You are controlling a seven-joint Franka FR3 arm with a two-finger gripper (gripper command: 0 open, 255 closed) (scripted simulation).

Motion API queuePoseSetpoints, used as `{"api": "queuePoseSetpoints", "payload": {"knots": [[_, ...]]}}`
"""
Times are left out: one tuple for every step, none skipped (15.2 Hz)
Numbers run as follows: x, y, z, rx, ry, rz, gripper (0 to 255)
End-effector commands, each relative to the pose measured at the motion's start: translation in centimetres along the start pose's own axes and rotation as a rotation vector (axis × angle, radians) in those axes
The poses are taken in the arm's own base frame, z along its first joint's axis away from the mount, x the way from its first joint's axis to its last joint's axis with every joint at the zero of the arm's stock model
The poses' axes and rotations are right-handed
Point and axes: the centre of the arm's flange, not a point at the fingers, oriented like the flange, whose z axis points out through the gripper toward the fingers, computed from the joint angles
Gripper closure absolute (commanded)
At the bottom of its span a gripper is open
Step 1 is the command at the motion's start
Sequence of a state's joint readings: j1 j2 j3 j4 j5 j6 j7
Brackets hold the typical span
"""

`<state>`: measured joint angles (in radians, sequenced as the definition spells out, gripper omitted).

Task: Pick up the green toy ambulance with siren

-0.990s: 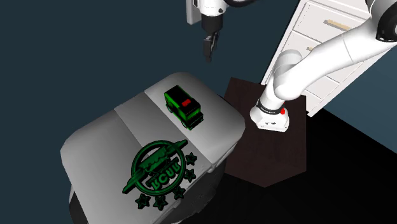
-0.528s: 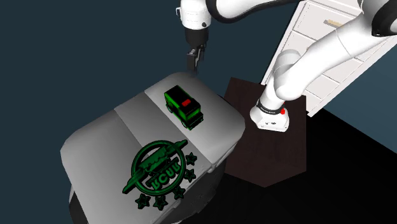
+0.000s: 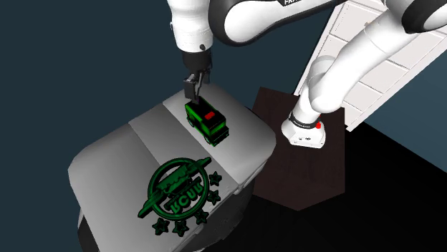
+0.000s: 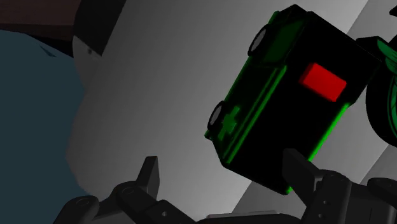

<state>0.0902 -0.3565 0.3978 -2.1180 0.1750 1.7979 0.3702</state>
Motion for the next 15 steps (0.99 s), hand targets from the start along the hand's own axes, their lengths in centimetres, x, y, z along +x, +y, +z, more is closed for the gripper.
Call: {"api": "queuePoseSetpoints", "payload": {"knots": [[0.9,-2.5,0.0,-0.004,0.007,0.002,0],[1.3,-3.8,0.0,-0.006,0.011,0.002,0],[1.4,-4.0,0.0,-0.007,0.012,0.002,0],[1.4,-4.0,0.5,-0.007,0.012,0.002,0],[1.4,-4.0,1.0,-0.007,0.012,0.002,0],[1.4,-3.9,1.6,-0.007,0.012,0.002,0],[1.4,-3.9,2.1,-0.007,0.012,0.002,0],[1.4,-3.9,2.6,-0.007,0.012,0.002,0],[1.4,-3.9,3.1,-0.007,0.012,0.002,0],[1.4,-3.9,4.0,-0.007,0.012,0.002,0],[1.4,-3.9,4.0,-0.007,0.012,0.002,0],[1.4,-3.9,4.0,-0.007,0.012,0.002,0],[1.4,-3.9,3.9,-0.007,0.012,0.002,255],[1.4,-3.9,3.9,-0.007,0.012,0.002,255],[1.4,-3.9,3.9,-0.007,0.012,0.002,255]]}}
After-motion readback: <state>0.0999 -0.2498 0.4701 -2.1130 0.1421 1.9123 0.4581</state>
